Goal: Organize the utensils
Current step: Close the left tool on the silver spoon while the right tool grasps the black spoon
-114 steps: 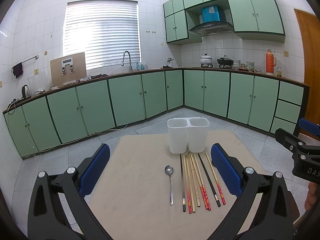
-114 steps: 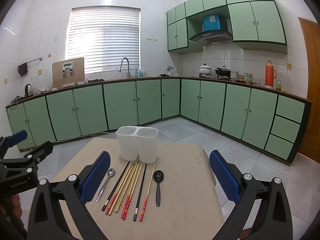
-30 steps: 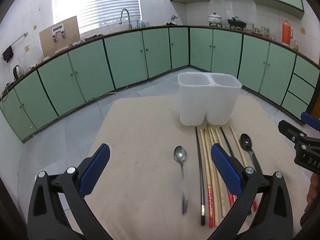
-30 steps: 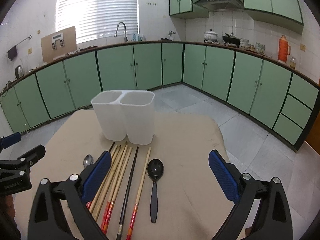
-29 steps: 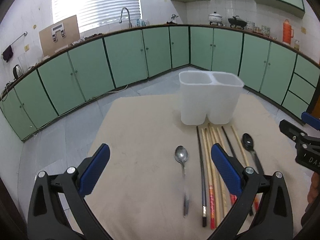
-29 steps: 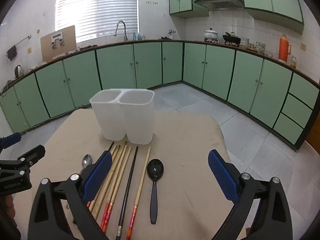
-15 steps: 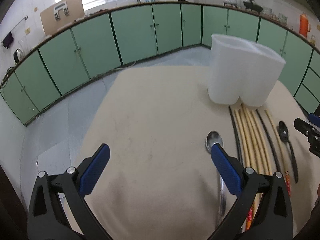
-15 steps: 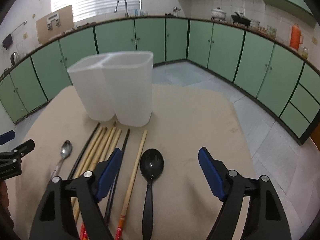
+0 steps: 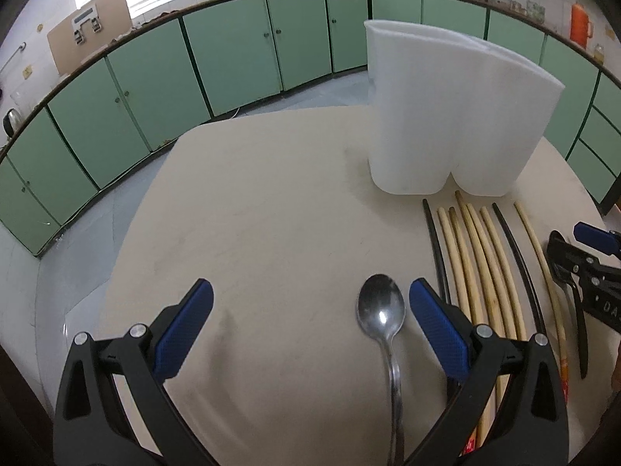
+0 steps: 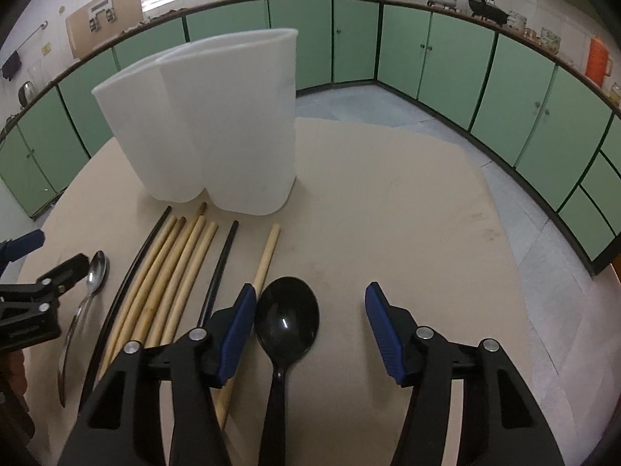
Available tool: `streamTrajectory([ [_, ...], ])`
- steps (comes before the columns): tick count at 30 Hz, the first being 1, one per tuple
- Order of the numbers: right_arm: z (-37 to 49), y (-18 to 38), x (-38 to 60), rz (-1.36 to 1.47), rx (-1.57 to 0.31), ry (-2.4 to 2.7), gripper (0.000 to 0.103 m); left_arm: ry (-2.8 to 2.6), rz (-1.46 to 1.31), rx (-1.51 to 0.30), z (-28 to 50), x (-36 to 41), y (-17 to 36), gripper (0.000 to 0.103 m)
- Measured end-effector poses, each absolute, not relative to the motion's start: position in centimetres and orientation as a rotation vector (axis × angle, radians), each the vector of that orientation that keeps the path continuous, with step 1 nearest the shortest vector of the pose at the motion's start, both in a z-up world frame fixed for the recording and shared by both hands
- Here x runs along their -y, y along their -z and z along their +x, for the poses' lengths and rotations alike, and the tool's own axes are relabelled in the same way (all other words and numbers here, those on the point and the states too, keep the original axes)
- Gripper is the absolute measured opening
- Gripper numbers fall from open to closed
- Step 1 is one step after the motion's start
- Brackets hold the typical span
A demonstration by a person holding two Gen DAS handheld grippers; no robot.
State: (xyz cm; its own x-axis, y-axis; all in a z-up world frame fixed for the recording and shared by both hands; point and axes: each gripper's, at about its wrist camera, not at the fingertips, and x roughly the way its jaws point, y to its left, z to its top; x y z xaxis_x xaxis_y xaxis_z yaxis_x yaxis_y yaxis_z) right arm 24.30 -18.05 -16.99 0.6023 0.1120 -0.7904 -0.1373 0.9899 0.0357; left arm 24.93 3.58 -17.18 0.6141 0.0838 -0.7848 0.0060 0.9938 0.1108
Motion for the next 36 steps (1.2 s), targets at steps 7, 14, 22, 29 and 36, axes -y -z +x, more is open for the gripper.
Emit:
streamTrajectory([
  [7,25.1,17.4,18.2,-0.019,-0.939,-0.136,0.053,-0.033,0.087,-0.940,25.7,-3.4,18.3,0.098],
  [14,25.1,17.3,18.4,-0.015,-0.957,-0.126,0.052,0.003,0.039,-0.981,26.5,-3.8,19.1,0.086],
  [22,25.9,17.1,18.0,-0.027,-0.974,-0.104,0.051,0.025,0.008,-0.990,26.7,-4.1,19.2,0.078],
  [29,25.7,17.1,17.9,-0.009,-0.964,-0.120,0.033,0.040,0.020,-0.977,25.9,-2.2,18.8,0.042],
  [36,24.0,16.8,18.7,0.003,-0.903,-0.133,0.033,0.064,0.006,-0.961,25.0,-1.9,18.4,0.026],
])
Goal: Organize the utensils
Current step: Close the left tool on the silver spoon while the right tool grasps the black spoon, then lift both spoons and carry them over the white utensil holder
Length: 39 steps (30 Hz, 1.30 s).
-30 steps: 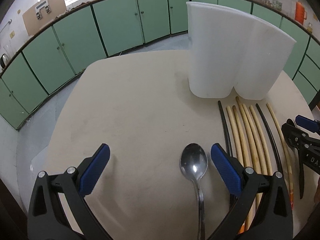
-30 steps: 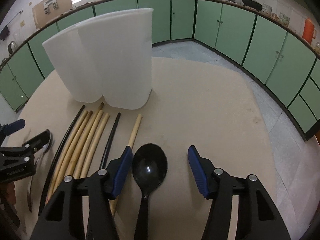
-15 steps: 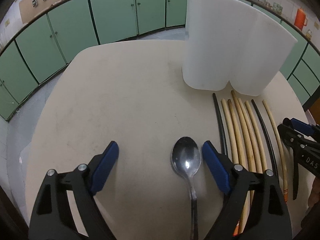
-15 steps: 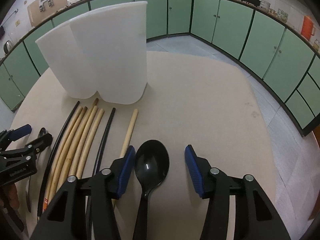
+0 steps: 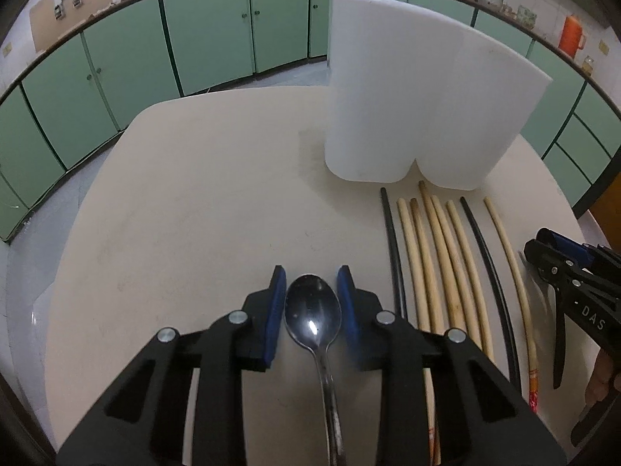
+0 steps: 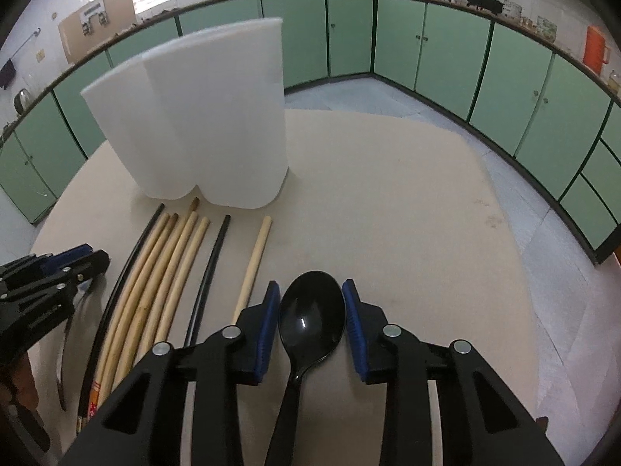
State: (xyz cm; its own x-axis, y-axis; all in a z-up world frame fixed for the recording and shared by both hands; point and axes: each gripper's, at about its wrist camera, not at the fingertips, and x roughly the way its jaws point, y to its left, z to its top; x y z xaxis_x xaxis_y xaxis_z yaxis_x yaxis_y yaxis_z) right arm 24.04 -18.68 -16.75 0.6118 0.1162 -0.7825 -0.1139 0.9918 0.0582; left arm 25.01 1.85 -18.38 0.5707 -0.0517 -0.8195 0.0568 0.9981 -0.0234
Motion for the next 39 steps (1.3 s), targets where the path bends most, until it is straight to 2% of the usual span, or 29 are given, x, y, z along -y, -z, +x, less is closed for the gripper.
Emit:
streamTrajectory([
  [8,21.3,13.9,19.3,0.048,-0.757,-0.162,0.033,0.054,-0.003,-0.851,22.9,-1.2,15.6,0.026],
  [22,18.3,6.4,19.2,0.084,-0.492,-0.238,0.032,0.085,-0.035,-0.610,19.6,-0.9,7.3,0.026],
  [39,22.0,-0.5,18.3,0.067,-0.266,-0.259,0.032,0.077,-0.059,-0.419,20.8,-0.8,0.3,0.026],
])
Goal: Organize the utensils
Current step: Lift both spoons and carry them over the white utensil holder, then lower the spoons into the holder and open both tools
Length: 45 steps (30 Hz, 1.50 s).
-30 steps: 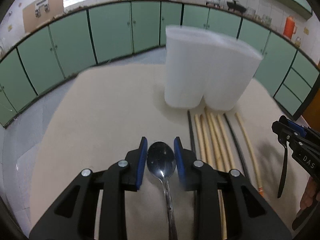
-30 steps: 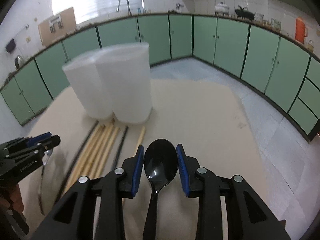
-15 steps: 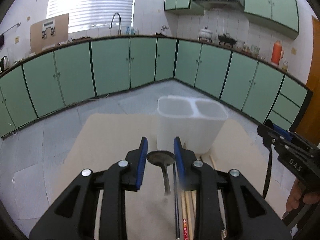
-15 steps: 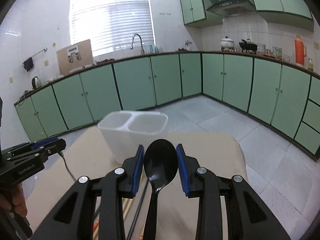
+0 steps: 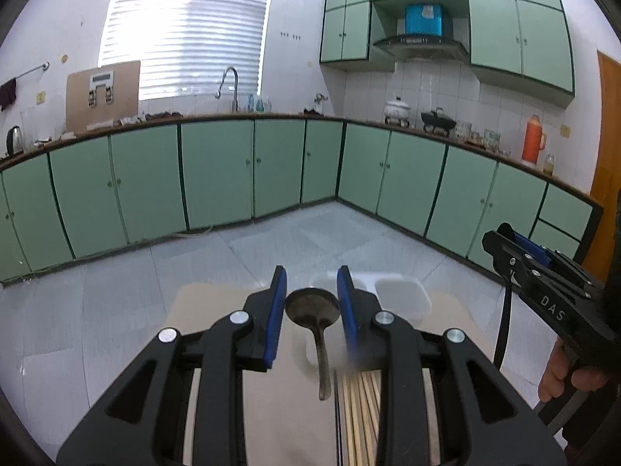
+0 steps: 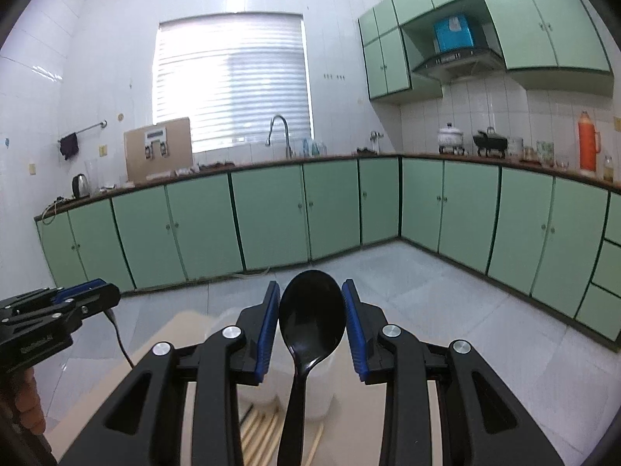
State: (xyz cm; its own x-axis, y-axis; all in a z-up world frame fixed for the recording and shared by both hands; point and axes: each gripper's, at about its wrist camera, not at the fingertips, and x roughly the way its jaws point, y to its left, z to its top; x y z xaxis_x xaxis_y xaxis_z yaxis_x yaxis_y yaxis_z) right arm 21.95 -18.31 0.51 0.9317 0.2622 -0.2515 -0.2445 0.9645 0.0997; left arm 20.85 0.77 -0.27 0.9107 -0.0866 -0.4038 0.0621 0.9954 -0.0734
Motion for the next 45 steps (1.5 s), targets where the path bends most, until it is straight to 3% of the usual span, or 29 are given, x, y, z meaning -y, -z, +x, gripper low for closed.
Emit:
streamTrajectory([
  [12,29.6,-0.6,17.9,0.111,-0.224,-0.241,0.032,0.089,-0.048,-0.368,28.1,0.4,-2.1,0.026],
  [36,34.2,7.0,16.0,0.072,-0.255,-0.252,0.032,0.116,-0.025,-0.547,34.8,1.1,7.5,0.026],
  [43,33.1,9.0,16.3,0.089,-0.324,-0.278,0.034,0.125,-0.018,-0.564,34.2,1.1,8.3,0.030],
  [45,32.4,9.2,16.4,0.087,-0.329,-0.278,0.040,0.125,-0.021,-0.567,33.9,1.0,8.3,0.034],
])
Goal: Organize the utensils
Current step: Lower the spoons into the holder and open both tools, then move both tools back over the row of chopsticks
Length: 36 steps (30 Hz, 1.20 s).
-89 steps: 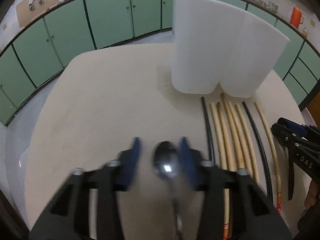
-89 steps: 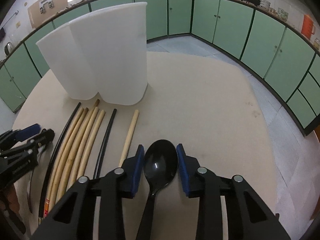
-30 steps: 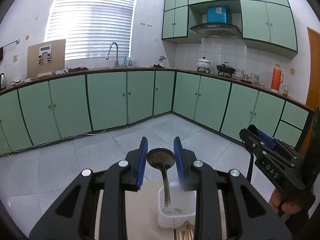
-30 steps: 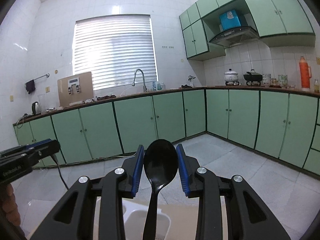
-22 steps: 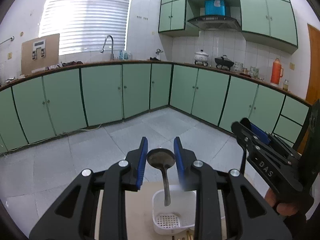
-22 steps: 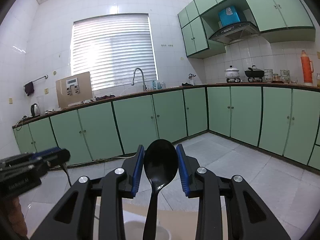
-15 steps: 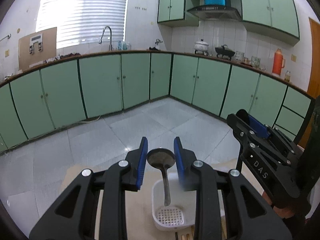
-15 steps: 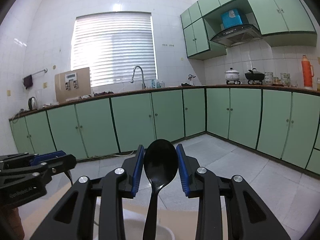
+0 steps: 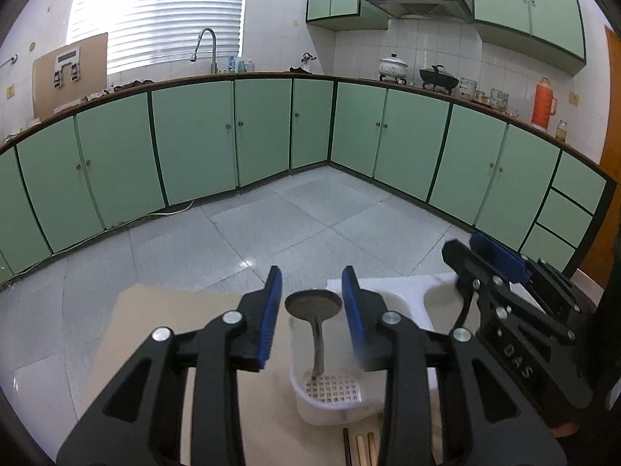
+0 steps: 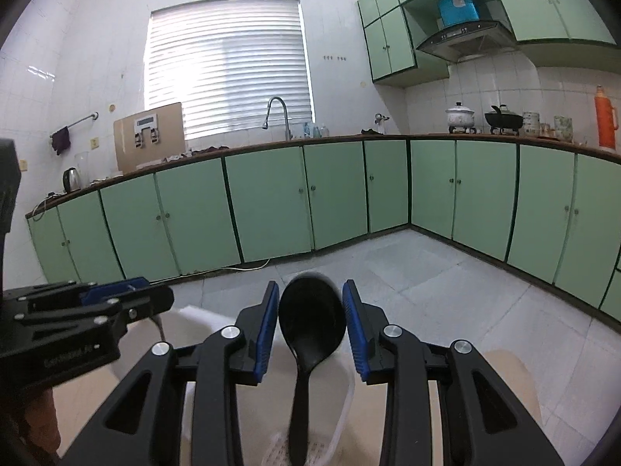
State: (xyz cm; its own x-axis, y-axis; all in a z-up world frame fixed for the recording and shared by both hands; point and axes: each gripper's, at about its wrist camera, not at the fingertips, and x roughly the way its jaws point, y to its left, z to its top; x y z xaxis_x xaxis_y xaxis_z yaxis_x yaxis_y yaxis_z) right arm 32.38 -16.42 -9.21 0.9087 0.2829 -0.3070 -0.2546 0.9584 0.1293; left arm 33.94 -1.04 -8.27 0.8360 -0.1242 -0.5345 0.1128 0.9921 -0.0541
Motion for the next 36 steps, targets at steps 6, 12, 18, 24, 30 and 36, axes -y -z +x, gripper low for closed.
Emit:
streamTrajectory([
  [6,30.2,9.0,17.4,0.128,-0.343,-0.255,0.056,0.112,-0.034,-0.557,32.5,0.5,7.5,0.051],
  [12,26.6,8.4,18.8,0.166,-0.360,-0.227,0.070,0.104,-0.045,-0.530,29.7,0.0,6.7,0.063],
  [18,23.1,8.5,19.7,0.181,-0.391,-0.213,0.074,0.055,-0.075,-0.526,26.5,-1.9,7.2,0.068],
  [24,19.9,9.7,19.5,0.172,-0.451,-0.201,0.077,0.037,-0.065,-0.575,22.6,-2.9,8.8,0.075],
  [30,17.5,11.9,19.6,0.163,-0.548,-0.182,0.083,0.045,-0.056,-0.646,19.4,-2.7,11.0,0.082],
  [36,16.7,14.2,19.5,0.164,-0.637,-0.159,0.084,0.045,-0.020,-0.744,18.1,-1.8,14.2,0.087],
])
